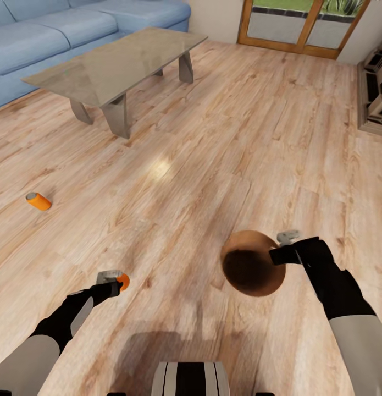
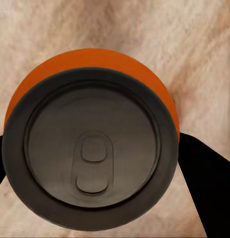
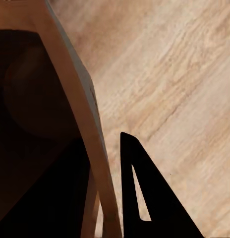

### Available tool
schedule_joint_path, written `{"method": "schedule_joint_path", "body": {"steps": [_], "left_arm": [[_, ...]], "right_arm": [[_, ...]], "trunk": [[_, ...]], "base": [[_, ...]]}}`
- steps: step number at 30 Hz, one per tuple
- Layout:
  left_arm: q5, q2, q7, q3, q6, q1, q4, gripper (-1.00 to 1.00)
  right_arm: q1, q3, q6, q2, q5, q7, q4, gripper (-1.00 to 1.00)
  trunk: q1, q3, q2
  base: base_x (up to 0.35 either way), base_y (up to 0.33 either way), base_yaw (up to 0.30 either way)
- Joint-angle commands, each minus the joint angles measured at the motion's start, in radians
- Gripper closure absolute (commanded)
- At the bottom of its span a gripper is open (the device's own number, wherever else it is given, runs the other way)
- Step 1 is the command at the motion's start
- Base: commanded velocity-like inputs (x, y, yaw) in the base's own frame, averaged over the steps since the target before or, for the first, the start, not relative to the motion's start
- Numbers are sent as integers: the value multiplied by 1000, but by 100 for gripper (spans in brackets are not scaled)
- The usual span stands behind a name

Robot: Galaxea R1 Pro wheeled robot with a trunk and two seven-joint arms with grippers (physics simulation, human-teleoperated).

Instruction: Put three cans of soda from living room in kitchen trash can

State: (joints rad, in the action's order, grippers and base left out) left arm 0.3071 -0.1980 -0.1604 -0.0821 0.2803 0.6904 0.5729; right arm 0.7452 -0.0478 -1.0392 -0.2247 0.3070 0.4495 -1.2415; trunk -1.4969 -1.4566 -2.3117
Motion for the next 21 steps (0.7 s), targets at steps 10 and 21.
{"method": "schedule_joint_path", "body": {"steps": [10,21], "left_arm": [[1,-1,-193,10,0,-1,-6,100],[4,-8,-309,12,2,-2,-8,100]], "right_arm": [[-17,-14,59,2,-109,22,-11,100],[-33,-17,92,1,-105,73,-9,100]], "trunk": [[38,32,70],[81,66,147]], "base": [[0,0,0],[0,0,0]]}}
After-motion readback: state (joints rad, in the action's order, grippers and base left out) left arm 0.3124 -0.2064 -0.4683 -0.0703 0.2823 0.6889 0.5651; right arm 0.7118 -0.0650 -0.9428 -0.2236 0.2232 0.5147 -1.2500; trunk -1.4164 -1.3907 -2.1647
